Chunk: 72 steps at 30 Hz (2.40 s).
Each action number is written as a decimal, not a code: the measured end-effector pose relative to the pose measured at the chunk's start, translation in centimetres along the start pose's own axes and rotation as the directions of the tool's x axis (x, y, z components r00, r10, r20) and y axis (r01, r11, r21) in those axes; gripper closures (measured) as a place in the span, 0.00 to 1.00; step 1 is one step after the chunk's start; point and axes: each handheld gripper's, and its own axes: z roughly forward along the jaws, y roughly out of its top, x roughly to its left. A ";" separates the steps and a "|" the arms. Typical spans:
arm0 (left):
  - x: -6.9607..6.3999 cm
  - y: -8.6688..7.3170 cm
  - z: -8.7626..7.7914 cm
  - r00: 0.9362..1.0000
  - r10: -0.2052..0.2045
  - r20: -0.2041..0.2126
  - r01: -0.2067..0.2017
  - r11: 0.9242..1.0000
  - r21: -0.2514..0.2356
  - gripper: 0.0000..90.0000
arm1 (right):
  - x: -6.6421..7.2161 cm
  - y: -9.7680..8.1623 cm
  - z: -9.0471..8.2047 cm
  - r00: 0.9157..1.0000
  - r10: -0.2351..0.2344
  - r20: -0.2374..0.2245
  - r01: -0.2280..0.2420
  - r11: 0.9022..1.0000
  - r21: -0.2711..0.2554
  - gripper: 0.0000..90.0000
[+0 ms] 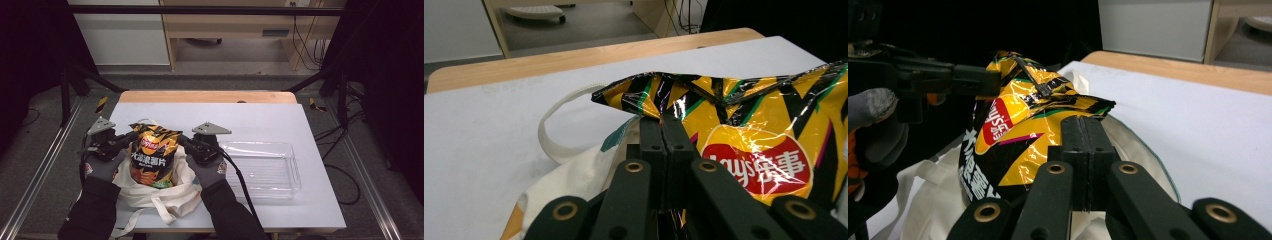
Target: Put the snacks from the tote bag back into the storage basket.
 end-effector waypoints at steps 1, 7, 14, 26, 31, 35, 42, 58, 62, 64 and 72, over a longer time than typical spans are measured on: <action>-0.1 0.0 -0.3 1.000 -0.001 0.000 0.001 1.000 -0.007 0.99 | 0.1 0.2 -0.1 1.000 -0.007 -0.001 0.007 1.000 -0.004 1.00; -0.9 -0.9 -2.2 1.000 -0.016 -0.006 0.016 0.999 -0.032 0.99 | 0.3 0.7 0.1 1.000 -0.014 0.003 0.014 1.000 -0.007 1.00; -0.5 -1.7 -2.6 0.999 -0.027 -0.018 0.027 0.998 -0.050 0.99 | 1.1 0.8 0.0 0.999 -0.033 -0.009 0.033 0.999 -0.009 0.84; -0.8 -1.7 -2.6 1.000 0.008 -0.020 -0.009 0.998 -0.069 0.98 | 1.5 0.6 1.1 1.000 -0.021 -0.004 0.021 1.000 0.008 0.67; -0.4 -1.4 -2.6 0.999 0.005 -0.034 -0.008 0.997 -0.080 0.87 | 1.9 0.7 1.0 0.999 -0.044 0.016 0.044 0.999 -0.001 0.95; -0.2 -0.8 -2.2 0.999 0.016 -0.039 -0.019 0.997 -0.071 0.70 | 1.9 0.7 0.8 0.998 -0.060 0.009 0.060 0.998 0.004 1.00; 0.4 -0.5 -1.7 1.000 0.004 -0.020 -0.005 0.998 -0.057 0.88 | 2.1 0.7 0.7 0.997 -0.082 0.010 0.082 0.997 0.004 1.00; -1.7 0.7 -4.4 0.998 0.041 -0.049 -0.046 0.993 -0.111 1.00 | 2.6 2.0 -0.6 0.996 -0.085 0.003 0.085 0.995 -0.043 1.00; -2.0 1.1 -5.3 0.999 0.033 -0.041 -0.039 0.990 -0.133 1.00 | 2.8 2.6 -1.2 0.996 -0.089 -0.004 0.089 0.994 -0.061 1.00; -2.3 1.3 -5.8 0.998 0.036 -0.042 -0.042 0.988 -0.148 1.00 | 2.9 2.9 -1.5 0.996 -0.091 -0.007 0.090 0.993 -0.072 1.00; -3.0 2.1 -7.6 0.998 0.039 -0.039 -0.046 0.977 -0.207 1.00 | 3.7 4.4 -2.8 0.994 -0.106 -0.019 0.103 0.988 -0.113 1.00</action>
